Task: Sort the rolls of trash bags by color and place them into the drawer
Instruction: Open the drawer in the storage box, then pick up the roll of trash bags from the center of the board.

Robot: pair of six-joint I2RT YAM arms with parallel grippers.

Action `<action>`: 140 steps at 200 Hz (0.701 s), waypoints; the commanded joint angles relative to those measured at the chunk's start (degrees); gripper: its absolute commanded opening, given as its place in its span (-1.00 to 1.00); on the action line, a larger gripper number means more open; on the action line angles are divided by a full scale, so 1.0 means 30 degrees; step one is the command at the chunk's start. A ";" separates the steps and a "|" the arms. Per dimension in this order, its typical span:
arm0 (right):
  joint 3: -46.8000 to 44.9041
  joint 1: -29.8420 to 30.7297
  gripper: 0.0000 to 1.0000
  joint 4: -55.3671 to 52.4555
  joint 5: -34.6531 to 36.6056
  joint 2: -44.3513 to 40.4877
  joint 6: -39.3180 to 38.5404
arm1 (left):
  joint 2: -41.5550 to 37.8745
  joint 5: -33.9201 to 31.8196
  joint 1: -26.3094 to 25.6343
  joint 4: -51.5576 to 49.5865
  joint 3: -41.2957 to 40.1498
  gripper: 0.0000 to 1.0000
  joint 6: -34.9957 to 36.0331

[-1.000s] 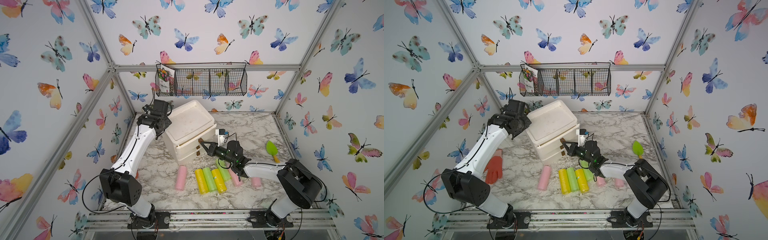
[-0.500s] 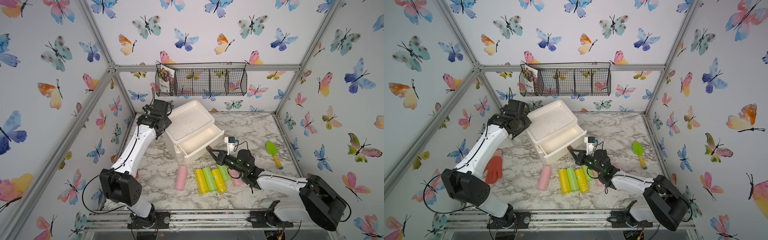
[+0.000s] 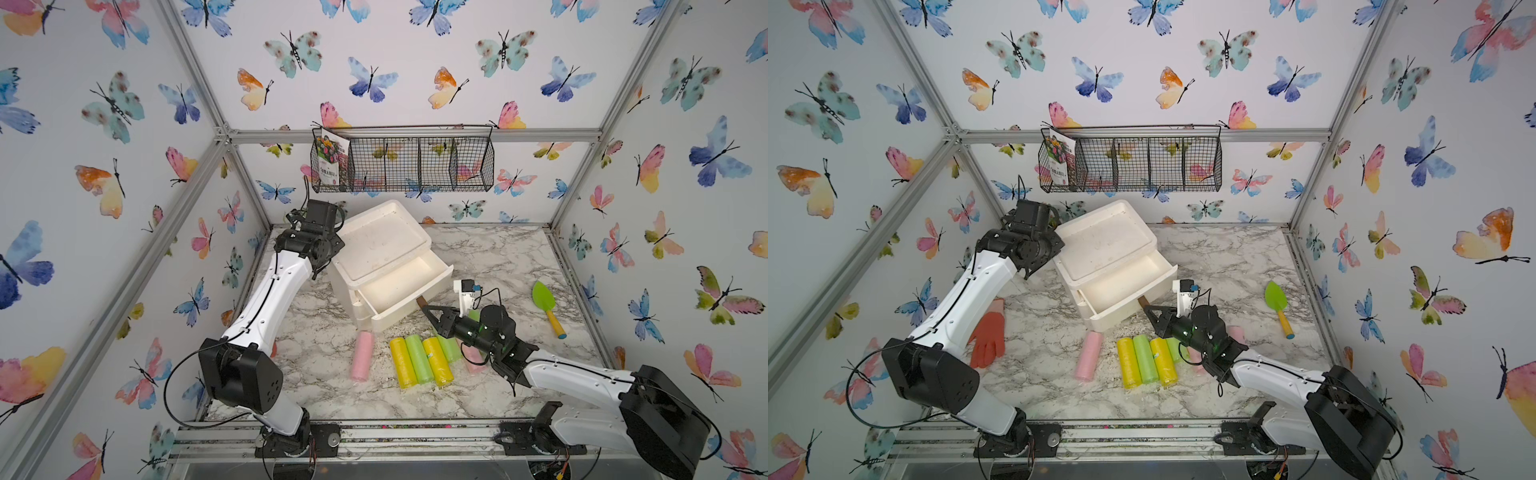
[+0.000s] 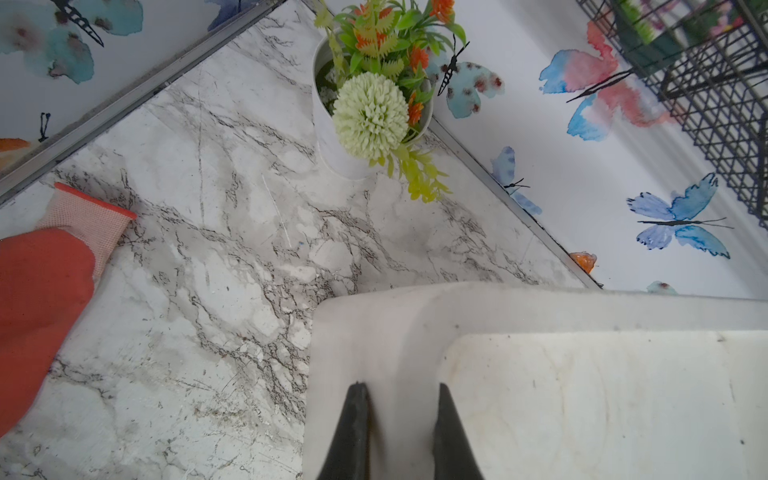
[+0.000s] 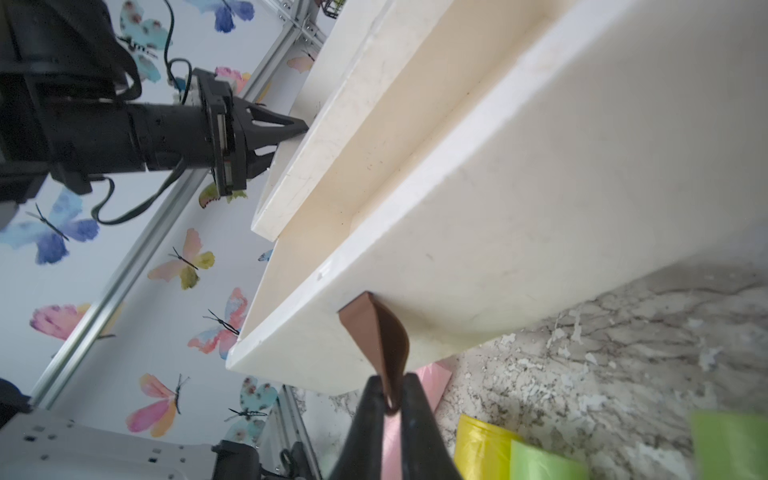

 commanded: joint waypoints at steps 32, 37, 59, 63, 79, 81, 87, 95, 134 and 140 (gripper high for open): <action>0.1368 0.0050 0.46 -1.1989 0.3072 -0.2896 -0.2467 | 0.0385 0.4193 -0.0182 0.2598 -0.0645 -1.00 -0.3561; 0.1403 0.0038 0.52 -1.2781 0.3434 -0.3284 -0.2691 | 0.0357 0.4127 -0.0185 0.2619 -0.0703 -1.00 -0.3558; 0.1548 0.0032 0.64 -1.5087 0.6213 -0.4883 -0.3565 | 0.0085 0.3996 -0.0169 0.2849 -0.1115 -1.00 -0.3557; 0.1719 0.0032 0.63 -1.5567 0.6774 -0.5031 -0.3811 | 0.0029 0.4010 -0.0172 0.2897 -0.1188 -1.00 -0.3557; 0.2682 0.0004 0.67 -1.7432 0.8583 -0.4677 -0.4924 | -0.0049 0.3977 -0.0157 0.2968 -0.1297 -1.00 -0.3478; 0.2830 0.0003 0.67 -1.7650 0.8739 -0.4501 -0.5053 | -0.0071 0.3973 -0.0157 0.2969 -0.1297 -1.00 -0.3457; 0.3239 -0.0022 0.67 -1.8277 0.9175 -0.3998 -0.5372 | -0.0052 0.3926 -0.0157 0.2926 -0.1271 -1.00 -0.3398; 0.3824 -0.0094 0.67 -1.9175 0.9748 -0.3158 -0.5624 | -0.0049 0.3933 -0.0156 0.2898 -0.1256 -1.00 -0.3328; 0.5154 -0.1734 0.70 -2.0246 1.0022 0.0056 -0.6948 | -0.0164 0.4009 -0.0039 0.2761 -0.1292 -1.00 -0.3091; 0.5155 -0.2305 0.70 -2.0048 0.9588 0.0187 -0.7195 | -0.0216 0.4042 -0.0032 0.2800 -0.1364 -1.00 -0.3034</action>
